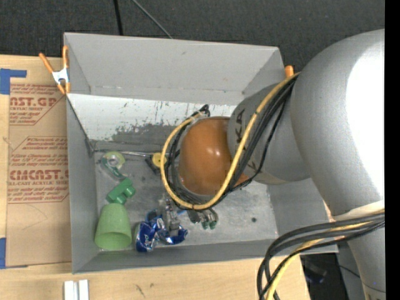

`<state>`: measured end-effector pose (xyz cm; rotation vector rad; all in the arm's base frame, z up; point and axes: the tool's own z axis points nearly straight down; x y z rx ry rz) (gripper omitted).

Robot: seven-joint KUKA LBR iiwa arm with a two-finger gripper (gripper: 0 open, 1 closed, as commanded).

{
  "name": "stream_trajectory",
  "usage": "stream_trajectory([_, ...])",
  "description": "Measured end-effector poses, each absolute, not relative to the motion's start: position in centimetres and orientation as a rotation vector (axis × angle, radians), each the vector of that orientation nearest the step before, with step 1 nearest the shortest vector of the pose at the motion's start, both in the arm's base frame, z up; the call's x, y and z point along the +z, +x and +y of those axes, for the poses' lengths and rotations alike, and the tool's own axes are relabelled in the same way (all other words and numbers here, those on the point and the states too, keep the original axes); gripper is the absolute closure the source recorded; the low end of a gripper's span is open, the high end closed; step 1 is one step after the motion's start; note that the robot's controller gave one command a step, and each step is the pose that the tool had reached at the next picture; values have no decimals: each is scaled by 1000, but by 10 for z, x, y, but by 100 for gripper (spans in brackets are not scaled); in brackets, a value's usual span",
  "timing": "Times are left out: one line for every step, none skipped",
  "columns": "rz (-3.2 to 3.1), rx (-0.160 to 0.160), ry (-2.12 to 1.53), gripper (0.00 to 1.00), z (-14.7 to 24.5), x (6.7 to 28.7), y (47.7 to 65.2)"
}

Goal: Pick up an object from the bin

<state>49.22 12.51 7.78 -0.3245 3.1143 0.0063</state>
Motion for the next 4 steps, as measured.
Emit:
stream_trajectory([3117,6,-291,100,179,236,515])
stream_trajectory([3126,2,-290,0,177,232,513])
stream_trajectory([3145,-2,-110,0,162,87,503])
stream_trajectory([3140,2,-111,100,163,90,504])
